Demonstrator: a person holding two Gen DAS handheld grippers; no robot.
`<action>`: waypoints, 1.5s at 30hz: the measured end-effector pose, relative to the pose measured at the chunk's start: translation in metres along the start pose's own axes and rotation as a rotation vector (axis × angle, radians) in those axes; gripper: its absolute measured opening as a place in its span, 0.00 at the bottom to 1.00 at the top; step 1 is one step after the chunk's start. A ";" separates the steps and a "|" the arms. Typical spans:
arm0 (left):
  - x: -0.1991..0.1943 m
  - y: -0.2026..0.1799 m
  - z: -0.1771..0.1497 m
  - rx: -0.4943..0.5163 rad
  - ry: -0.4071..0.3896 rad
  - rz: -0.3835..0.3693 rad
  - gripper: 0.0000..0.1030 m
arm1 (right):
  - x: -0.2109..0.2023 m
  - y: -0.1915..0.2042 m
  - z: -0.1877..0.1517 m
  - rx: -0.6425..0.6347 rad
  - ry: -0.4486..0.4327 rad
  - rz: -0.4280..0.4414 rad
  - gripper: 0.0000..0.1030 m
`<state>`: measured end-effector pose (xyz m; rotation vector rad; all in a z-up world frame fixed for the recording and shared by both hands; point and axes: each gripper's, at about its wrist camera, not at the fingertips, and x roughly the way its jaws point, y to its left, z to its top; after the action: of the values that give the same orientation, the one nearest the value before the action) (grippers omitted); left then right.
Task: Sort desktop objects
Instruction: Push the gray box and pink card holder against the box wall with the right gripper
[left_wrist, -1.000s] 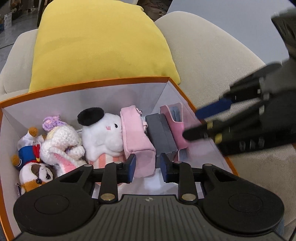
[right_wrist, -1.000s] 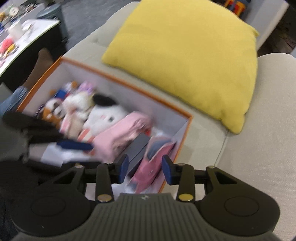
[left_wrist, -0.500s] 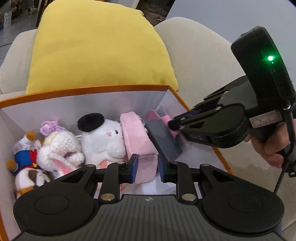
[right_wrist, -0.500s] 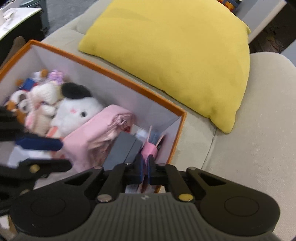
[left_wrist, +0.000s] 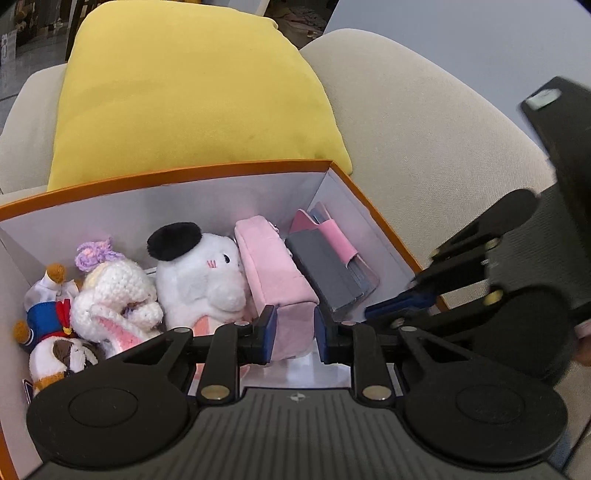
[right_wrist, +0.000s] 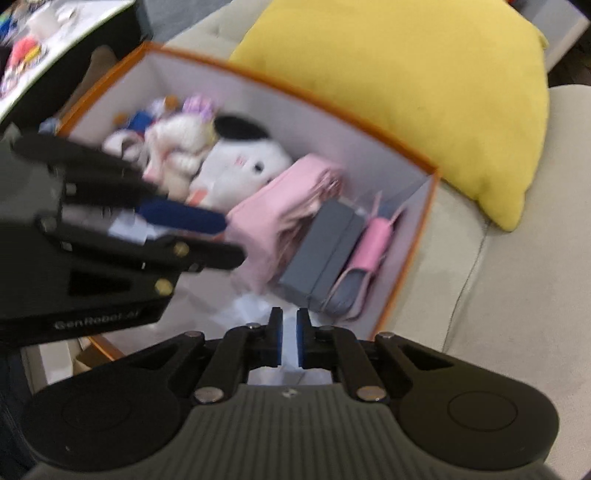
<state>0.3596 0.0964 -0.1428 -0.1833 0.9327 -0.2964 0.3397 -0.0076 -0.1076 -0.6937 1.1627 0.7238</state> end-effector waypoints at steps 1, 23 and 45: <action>0.000 0.000 -0.001 -0.001 -0.001 -0.002 0.24 | 0.007 0.000 0.001 0.001 0.005 -0.002 0.06; 0.007 -0.004 -0.006 0.048 0.028 0.056 0.09 | 0.000 -0.019 0.004 0.042 -0.110 -0.015 0.06; 0.019 -0.014 0.003 0.018 0.071 0.081 0.10 | 0.005 -0.032 0.015 0.154 -0.173 -0.019 0.05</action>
<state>0.3704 0.0774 -0.1517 -0.1184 1.0052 -0.2379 0.3750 -0.0135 -0.1052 -0.5026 1.0399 0.6579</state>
